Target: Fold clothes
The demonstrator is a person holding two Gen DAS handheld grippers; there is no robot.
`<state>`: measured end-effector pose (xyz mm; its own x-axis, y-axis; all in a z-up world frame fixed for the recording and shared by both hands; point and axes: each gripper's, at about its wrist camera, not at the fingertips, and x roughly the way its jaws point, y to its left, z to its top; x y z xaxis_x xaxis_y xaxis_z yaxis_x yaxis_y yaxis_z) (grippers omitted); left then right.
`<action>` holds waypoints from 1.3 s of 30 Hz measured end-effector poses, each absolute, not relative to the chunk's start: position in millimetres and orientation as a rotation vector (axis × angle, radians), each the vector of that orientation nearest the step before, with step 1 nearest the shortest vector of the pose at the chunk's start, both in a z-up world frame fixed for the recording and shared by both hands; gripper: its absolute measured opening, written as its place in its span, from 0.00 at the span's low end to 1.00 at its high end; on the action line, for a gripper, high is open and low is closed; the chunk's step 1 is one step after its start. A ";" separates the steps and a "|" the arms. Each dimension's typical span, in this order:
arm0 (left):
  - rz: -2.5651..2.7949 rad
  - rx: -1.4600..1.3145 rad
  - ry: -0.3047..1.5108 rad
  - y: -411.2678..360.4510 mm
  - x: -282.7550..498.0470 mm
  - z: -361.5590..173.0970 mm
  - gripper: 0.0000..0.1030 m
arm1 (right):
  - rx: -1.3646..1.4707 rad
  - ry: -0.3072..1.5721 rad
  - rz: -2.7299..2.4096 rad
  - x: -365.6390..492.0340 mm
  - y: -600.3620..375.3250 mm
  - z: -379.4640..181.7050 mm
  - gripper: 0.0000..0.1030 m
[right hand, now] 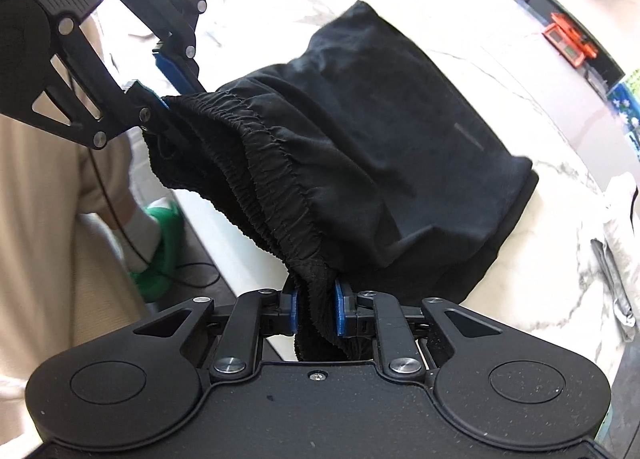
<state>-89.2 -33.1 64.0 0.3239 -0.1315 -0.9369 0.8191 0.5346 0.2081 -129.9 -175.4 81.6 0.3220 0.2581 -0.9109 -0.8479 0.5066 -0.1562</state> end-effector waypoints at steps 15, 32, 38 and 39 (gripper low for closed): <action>-0.638 0.721 1.058 -7.6 37.6 118.8 0.11 | -0.690 1.020 0.905 9.7 -169.8 161.9 0.13; -0.547 0.397 1.180 41.3 202.2 -1.0 0.35 | -0.489 1.177 0.912 171.3 -173.1 51.9 0.23; -0.485 0.224 1.096 68.0 207.1 -0.1 0.46 | -0.406 1.084 0.842 168.4 -195.3 58.3 0.45; -0.471 0.183 1.075 74.5 206.8 4.2 0.47 | -0.393 1.069 0.826 167.8 -199.9 62.8 0.45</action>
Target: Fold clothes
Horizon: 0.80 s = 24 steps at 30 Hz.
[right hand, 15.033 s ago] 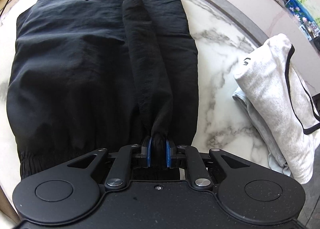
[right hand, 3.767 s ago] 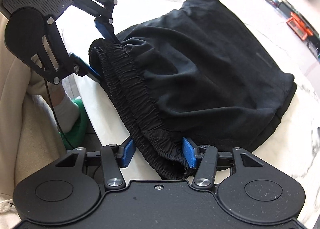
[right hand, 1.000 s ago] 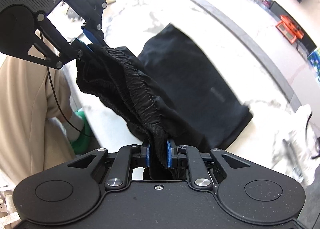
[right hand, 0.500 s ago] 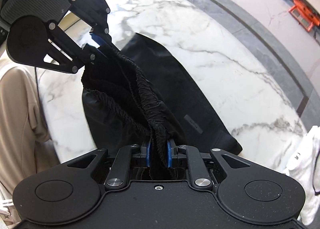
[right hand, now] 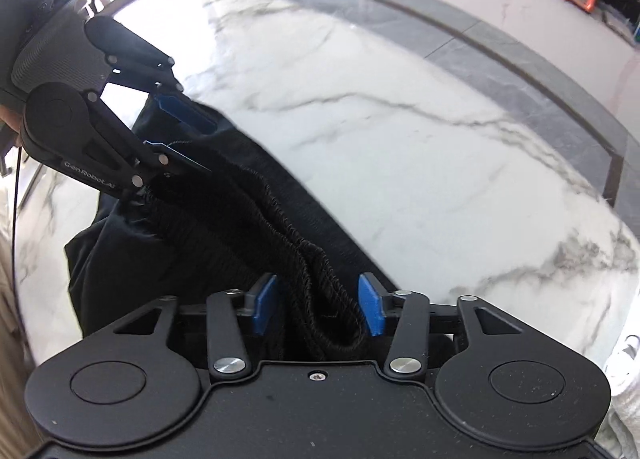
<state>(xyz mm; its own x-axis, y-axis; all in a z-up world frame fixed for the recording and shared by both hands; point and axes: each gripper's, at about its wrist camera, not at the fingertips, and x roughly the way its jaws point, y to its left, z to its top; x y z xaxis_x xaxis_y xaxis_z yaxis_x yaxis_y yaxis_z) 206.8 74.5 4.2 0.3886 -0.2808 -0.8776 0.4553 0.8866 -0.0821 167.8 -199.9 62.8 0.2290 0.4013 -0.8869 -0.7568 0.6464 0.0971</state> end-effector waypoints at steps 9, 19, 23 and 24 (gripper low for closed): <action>-0.552 0.134 1.000 74.7 172.2 33.9 0.49 | -0.341 1.046 0.802 135.5 -230.2 75.8 0.47; -0.523 0.201 1.099 70.0 135.0 -9.8 0.49 | -0.360 1.045 0.798 132.0 -208.2 24.7 0.19; -0.542 0.182 1.125 83.5 123.5 -10.3 0.49 | -0.367 1.014 0.809 126.4 -207.3 42.3 0.14; -0.558 0.186 1.137 83.6 120.8 -10.5 0.49 | -0.365 1.006 0.810 125.8 -207.3 47.6 0.14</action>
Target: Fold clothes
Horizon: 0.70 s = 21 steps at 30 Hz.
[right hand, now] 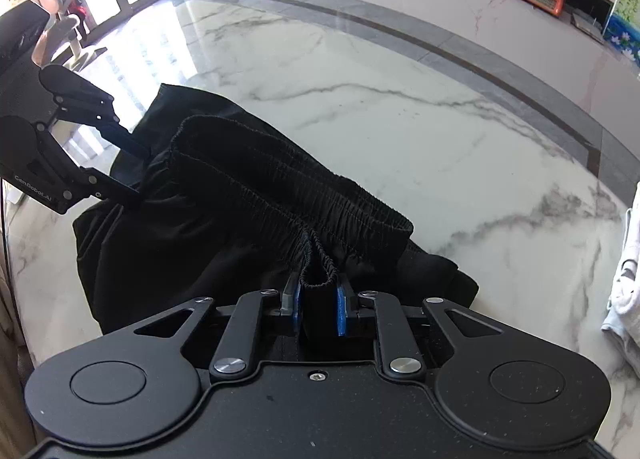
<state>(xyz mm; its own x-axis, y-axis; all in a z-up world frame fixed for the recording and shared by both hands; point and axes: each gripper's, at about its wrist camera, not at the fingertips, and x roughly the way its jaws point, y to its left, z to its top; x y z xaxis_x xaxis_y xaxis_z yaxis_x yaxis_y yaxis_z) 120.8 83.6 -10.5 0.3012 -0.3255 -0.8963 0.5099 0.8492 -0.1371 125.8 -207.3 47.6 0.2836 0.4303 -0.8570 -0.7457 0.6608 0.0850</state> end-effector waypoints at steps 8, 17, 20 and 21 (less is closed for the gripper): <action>-0.587 0.261 1.237 70.5 109.9 -25.8 0.28 | -0.353 0.911 0.755 133.3 -204.2 77.4 0.11; -0.556 0.188 1.242 87.6 124.2 -14.9 0.18 | -0.283 0.973 0.656 179.1 -197.7 37.6 0.11; -0.567 0.170 1.183 87.7 128.0 1.6 0.29 | -0.260 0.994 0.648 185.5 -199.0 23.3 0.11; -0.571 0.165 1.162 87.0 129.3 6.9 0.35 | -0.253 1.002 0.646 187.3 -199.8 19.0 0.11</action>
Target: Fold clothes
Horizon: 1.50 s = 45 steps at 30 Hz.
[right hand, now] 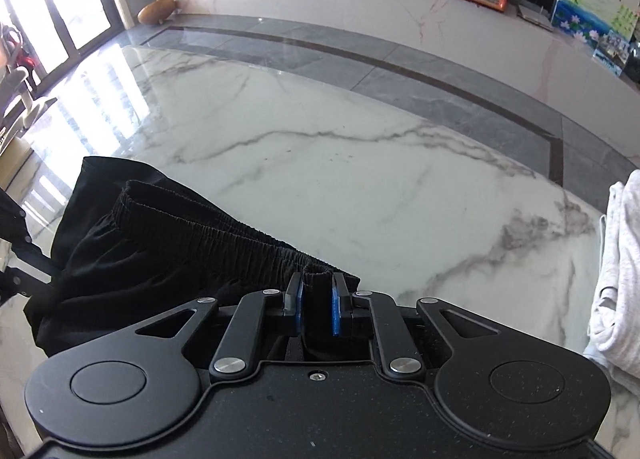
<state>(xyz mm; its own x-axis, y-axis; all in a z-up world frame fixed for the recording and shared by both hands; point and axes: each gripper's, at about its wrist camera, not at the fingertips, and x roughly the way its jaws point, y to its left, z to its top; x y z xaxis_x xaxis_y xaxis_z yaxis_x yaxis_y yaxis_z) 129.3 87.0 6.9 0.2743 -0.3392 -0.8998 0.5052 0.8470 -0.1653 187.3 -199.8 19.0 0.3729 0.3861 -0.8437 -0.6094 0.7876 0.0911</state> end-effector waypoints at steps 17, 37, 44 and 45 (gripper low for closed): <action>-0.409 0.151 1.039 48.0 199.1 -16.3 0.30 | -0.222 1.009 0.666 188.1 -206.7 1.4 0.11; -0.144 0.094 1.028 73.7 153.3 17.8 0.63 | -0.053 1.027 0.521 154.6 -241.4 17.1 0.61; -0.111 -0.101 1.096 110.8 136.7 4.2 0.71 | 0.059 1.107 0.497 134.9 -262.6 6.1 0.67; -0.121 -0.149 1.103 115.7 135.1 1.4 0.72 | 0.083 1.115 0.490 133.7 -266.0 4.4 0.67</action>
<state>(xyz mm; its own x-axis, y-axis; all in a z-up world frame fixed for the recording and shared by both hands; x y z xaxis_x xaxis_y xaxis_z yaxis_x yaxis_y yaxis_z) 135.1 115.7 1.4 0.4462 -0.1715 -0.8783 0.0235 0.9834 -0.1801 133.7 -266.0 4.4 0.3456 0.4179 -0.8402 -0.3367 0.8910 0.3047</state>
